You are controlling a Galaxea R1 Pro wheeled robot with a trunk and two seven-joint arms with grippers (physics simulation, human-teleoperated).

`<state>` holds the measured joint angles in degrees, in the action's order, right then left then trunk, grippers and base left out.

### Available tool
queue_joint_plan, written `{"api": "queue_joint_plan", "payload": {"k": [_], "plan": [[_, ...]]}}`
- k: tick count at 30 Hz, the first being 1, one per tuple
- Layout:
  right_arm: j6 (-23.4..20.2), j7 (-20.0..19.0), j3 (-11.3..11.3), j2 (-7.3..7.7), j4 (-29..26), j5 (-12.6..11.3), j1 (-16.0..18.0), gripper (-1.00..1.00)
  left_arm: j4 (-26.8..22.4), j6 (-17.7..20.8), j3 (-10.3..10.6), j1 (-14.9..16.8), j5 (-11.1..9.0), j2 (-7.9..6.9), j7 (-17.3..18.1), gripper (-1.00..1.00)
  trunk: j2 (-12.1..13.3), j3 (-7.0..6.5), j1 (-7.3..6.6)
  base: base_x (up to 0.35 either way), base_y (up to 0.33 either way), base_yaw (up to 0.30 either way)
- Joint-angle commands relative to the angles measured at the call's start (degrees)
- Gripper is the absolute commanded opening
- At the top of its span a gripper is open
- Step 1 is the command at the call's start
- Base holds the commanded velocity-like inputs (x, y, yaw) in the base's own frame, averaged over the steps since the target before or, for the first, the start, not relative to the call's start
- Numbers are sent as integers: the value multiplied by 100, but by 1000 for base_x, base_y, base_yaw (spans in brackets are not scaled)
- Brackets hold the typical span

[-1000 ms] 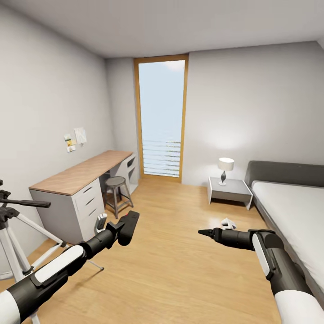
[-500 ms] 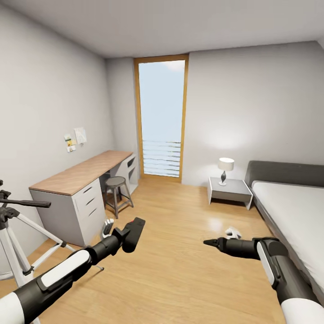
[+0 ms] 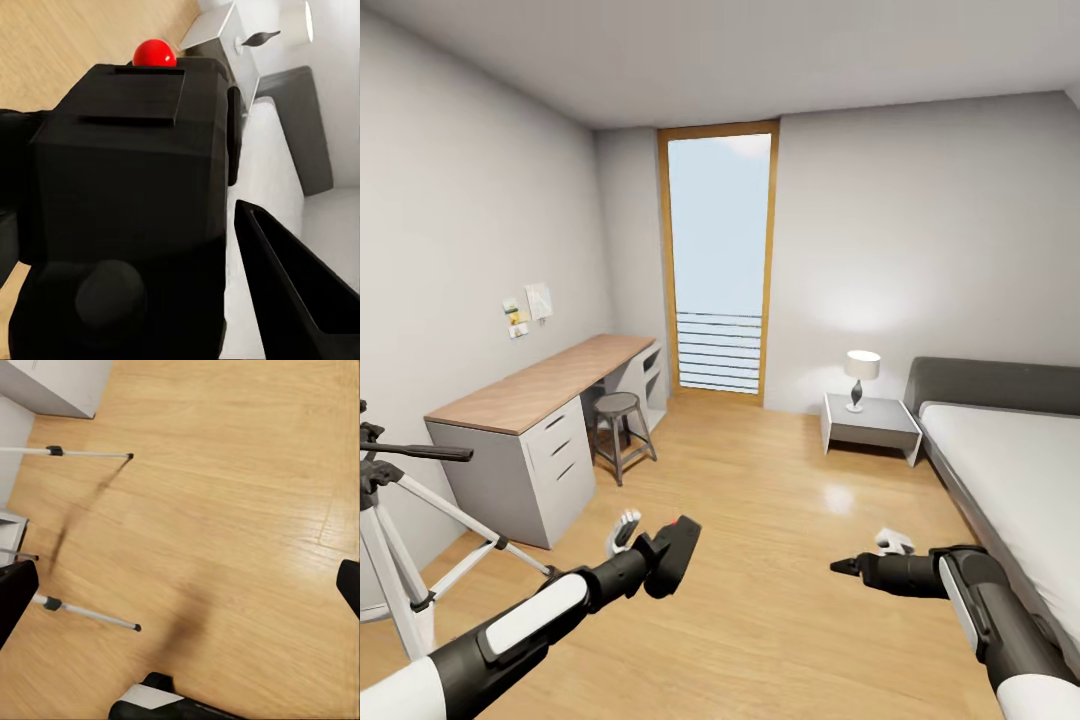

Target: Attach the digital camera to the camera tripod in the bedroom.

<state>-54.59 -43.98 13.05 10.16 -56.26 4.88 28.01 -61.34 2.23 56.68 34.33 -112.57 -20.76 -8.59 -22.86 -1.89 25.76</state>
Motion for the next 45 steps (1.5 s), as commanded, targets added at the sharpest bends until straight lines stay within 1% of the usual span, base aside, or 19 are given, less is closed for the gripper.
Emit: {"api": "queue_joint_plan", "payload": {"k": [1,8,9,11,12,15,17,19,20,22,24,27,29,33,39,45], "plan": [[14,-17,10,-1,30,85,3,100,25,2,44,-1,2,29,-56,-100,-6,2,2,0,0,0],[246,208,-28,24,256,330,3,100,256,-66,290,-244,91,253,-327,-100,-6,2,2,0,0,0],[4032,2004,-38,48,5567,764,0,100,4646,-86,2048,-933,301,1998,-1005,-100,-6,2,2,0,0,0],[4140,2097,-41,81,5648,763,-4,100,4719,-94,2048,-1067,300,2001,-1005,-100,-6,2,2,0,0,0],[4249,2178,-47,115,5700,762,-15,100,4779,-99,2046,-1190,296,2002,-1002,-100,-6,2,2,0,0,0],[4448,2356,-53,158,5768,755,-123,100,4942,-121,2042,-1435,285,2003,-998,-100,-6,2,2,0,0,0],[4486,2434,-58,162,5780,754,-189,100,5025,-147,2041,-1495,283,2004,-997,-100,-6,2,2,0,0,0],[4530,2609,-62,145,5793,752,-324,100,5193,-201,2040,-1583,281,2005,-993,-100,-6,2,2,0,0,0],[4598,2794,-58,136,5801,748,-469,100,5313,-252,2044,-1747,280,2005,-989,-100,-6,2,2,0,0,0],[4659,2825,-57,127,5804,749,-520,100,5332,-261,2042,-1797,280,2005,-988,-100,-6,2,2,0,0,0],[4848,2926,-57,100,5808,749,-676,100,5370,-273,2036,-1896,276,1999,-987,-100,-6,2,2,0,0,0],[4927,3085,-57,84,5809,746,-762,100,5396,-350,2036,-1952,276,1997,-987,-100,-6,2,2,0,0,0],[4963,3205,-57,78,5812,744,-798,100,5424,-529,2035,-1996,277,1995,-987,-100,-6,2,2,0,0,0],[5029,3268,-56,65,5814,749,-820,100,5442,-745,2030,-2044,279,1978,-987,-100,-6,2,2,0,0,0],[5097,3290,-56,59,5814,744,-831,100,5448,-814,2027,-2060,280,1964,-954,-100,-6,2,2,-43,97,0],[5092,3304,-56,65,5811,736,-832,100,5448,-784,2029,-2081,278,1962,-680,-100,-6,2,2,-138,263,0]]}}
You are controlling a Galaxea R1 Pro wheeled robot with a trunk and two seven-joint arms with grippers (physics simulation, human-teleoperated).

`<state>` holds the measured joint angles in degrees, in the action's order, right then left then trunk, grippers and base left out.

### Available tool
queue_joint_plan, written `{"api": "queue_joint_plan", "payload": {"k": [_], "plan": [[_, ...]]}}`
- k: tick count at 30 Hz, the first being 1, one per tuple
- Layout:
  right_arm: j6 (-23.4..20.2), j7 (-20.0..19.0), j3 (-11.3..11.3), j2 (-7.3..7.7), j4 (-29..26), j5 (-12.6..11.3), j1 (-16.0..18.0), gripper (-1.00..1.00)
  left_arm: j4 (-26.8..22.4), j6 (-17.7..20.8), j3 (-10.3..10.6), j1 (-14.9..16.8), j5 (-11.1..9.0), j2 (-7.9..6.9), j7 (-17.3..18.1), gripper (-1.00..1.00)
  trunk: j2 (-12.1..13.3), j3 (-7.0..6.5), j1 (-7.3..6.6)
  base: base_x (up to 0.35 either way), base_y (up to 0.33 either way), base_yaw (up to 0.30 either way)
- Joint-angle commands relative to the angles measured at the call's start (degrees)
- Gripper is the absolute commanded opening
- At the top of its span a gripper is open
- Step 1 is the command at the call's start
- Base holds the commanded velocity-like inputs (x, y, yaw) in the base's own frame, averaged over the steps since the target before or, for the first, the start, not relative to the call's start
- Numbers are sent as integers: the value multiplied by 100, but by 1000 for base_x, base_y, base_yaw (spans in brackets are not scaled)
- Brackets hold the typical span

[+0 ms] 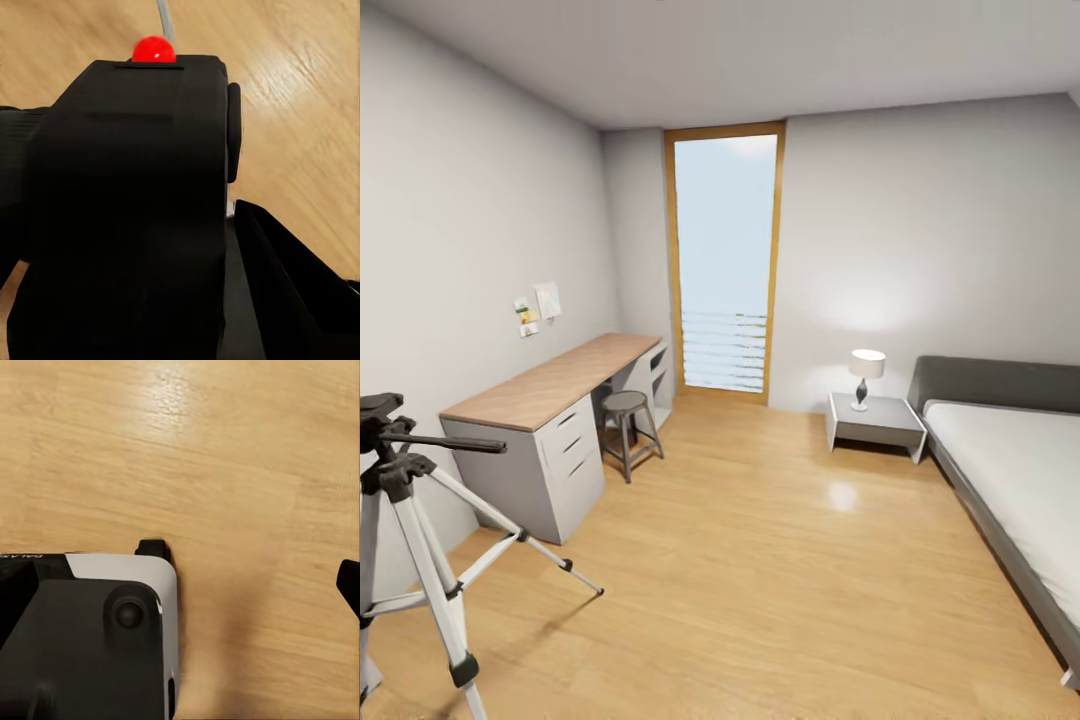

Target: Attach the digital camera to the camera tripod in the bedroom.

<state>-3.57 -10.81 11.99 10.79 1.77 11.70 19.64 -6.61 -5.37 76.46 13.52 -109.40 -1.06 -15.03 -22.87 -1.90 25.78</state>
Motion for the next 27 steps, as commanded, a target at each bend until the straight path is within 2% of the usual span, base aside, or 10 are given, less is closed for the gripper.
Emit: {"api": "queue_joint_plan", "payload": {"k": [1,4,6,9,27], "plan": [[-12,-11,49,1,8,53,5,100,-25,-23,50,-3,-38,-8,-20,-100,-5,2,1,-152,281,0],[-26,-10,50,-5,10,52,5,100,-16,-19,47,-8,-43,-8,18,-100,-5,2,1,-154,284,0],[-37,-9,55,-115,8,56,5,100,64,-14,45,-13,-45,-8,39,-100,-5,2,1,-87,310,14],[-25,-8,57,-161,8,59,5,100,90,-13,46,-12,-45,-8,43,-100,-5,2,1,-30,322,156],[-22,-8,54,-173,9,60,5,100,99,-10,53,-10,-37,0,44,-100,-5,2,1,-3,329,258]]}}
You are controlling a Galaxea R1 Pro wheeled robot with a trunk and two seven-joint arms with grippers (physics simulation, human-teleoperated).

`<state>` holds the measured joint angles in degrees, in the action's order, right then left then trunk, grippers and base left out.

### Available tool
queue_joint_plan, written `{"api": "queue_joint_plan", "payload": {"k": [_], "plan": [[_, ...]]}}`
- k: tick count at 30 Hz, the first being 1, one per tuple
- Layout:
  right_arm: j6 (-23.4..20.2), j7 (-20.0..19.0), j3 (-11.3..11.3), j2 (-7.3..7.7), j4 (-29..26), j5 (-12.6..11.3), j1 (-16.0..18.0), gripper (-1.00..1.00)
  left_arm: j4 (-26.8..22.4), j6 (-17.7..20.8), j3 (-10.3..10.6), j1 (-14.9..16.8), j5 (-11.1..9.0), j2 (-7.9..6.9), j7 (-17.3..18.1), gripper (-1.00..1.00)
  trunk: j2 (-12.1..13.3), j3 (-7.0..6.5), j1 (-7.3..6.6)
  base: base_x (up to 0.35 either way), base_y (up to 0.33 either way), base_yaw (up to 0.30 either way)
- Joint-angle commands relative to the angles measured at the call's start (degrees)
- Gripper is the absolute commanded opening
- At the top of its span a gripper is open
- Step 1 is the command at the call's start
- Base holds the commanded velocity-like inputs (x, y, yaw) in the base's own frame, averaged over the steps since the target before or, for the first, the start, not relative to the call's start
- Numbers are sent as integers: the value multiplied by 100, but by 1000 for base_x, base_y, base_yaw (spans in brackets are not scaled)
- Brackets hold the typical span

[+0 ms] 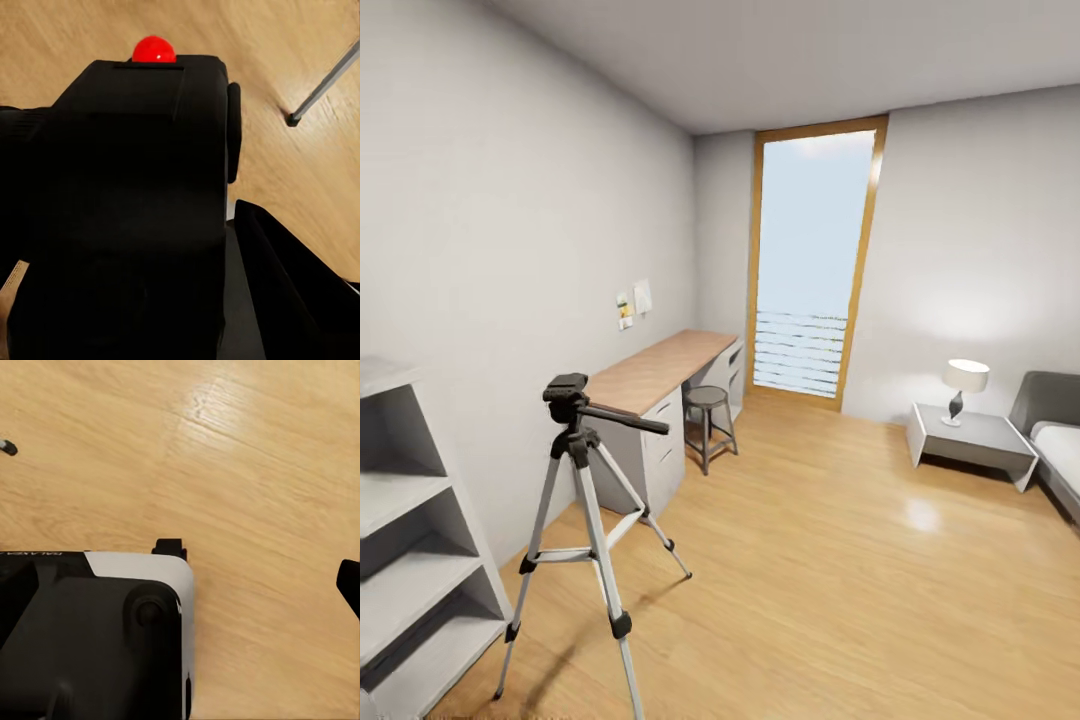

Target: Attach the digital camera to the camera tripod in the bedroom.

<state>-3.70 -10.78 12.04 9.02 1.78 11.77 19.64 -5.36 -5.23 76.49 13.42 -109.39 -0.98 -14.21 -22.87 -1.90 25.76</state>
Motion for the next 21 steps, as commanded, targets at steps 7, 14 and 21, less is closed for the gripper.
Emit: {"api": "queue_joint_plan", "payload": {"k": [7,14,21], "plan": [[-8,-12,52,3,10,54,5,100,-26,-28,53,-1,-38,-8,-38,-100,-5,2,2,0,318,269],[-8,-12,53,3,7,54,5,100,-30,-60,58,-2,-31,7,-38,-100,-5,2,2,0,97,125],[-2,-9,53,10,7,54,5,100,-34,-67,62,-3,-18,10,-26,-100,-5,2,2,11,70,8]]}}
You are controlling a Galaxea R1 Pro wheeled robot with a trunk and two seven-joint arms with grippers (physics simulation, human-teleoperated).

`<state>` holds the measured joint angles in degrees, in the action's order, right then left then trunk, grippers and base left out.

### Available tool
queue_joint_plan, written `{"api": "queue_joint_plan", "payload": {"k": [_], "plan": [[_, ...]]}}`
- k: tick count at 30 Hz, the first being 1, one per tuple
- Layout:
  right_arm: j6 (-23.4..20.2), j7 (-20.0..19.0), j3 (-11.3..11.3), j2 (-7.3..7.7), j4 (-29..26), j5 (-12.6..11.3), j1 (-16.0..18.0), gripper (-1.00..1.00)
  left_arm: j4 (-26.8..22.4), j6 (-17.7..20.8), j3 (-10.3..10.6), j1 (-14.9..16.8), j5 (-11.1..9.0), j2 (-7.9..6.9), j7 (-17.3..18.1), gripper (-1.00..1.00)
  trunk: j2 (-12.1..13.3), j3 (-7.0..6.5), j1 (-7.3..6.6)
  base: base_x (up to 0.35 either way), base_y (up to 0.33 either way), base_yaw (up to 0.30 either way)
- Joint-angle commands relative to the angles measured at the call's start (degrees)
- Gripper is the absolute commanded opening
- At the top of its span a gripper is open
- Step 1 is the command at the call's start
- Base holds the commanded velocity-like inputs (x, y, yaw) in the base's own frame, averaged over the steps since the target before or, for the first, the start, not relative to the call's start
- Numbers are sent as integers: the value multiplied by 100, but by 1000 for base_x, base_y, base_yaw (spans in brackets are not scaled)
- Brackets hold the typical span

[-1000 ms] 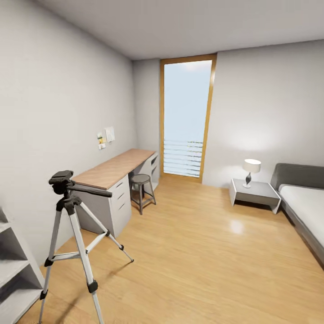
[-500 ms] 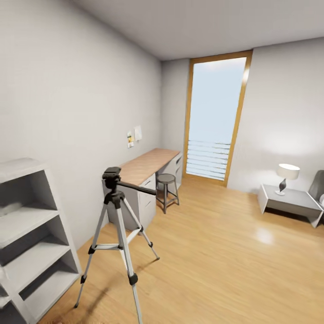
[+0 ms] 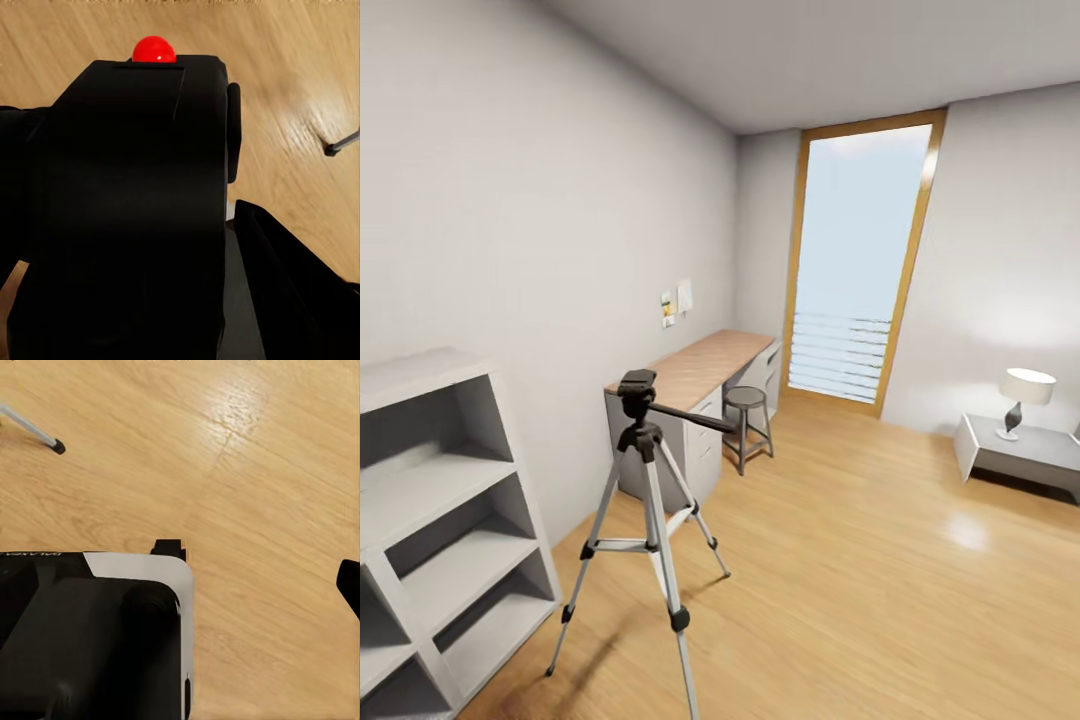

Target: Attach the digital camera to the camera tripod in the bedroom.

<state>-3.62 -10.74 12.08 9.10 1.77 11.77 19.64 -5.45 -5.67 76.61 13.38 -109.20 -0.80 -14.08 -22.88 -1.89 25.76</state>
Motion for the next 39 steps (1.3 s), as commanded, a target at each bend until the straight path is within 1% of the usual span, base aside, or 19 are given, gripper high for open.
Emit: {"api": "queue_joint_plan", "payload": {"k": [1,7,13,24,28,32,39], "plan": [[-5,-9,49,5,8,54,5,100,-26,-21,49,-1,-35,-8,-32,-100,-4,2,3,55,245,1],[4,21,49,31,8,54,5,100,-27,-20,55,0,-32,-1,-17,-100,-4,2,3,45,307,0],[2,27,46,3,11,58,5,100,-27,-21,56,-1,-32,-1,-16,-100,-4,2,3,7,342,0],[2,28,49,-4,12,54,5,100,-27,-13,56,0,-32,-1,-16,-100,-4,2,3,1,347,0],[-5,28,47,-10,12,54,5,100,-27,-13,56,1,-32,1,-16,-100,-4,2,3,0,331,-129],[-6,28,45,-12,15,54,5,100,-27,-13,56,-1,-32,1,-13,-100,-4,2,3,0,157,-208],[1,28,46,-13,10,54,5,100,-27,-13,56,0,-32,1,-16,-100,-4,2,3,0,22,-232]]}}
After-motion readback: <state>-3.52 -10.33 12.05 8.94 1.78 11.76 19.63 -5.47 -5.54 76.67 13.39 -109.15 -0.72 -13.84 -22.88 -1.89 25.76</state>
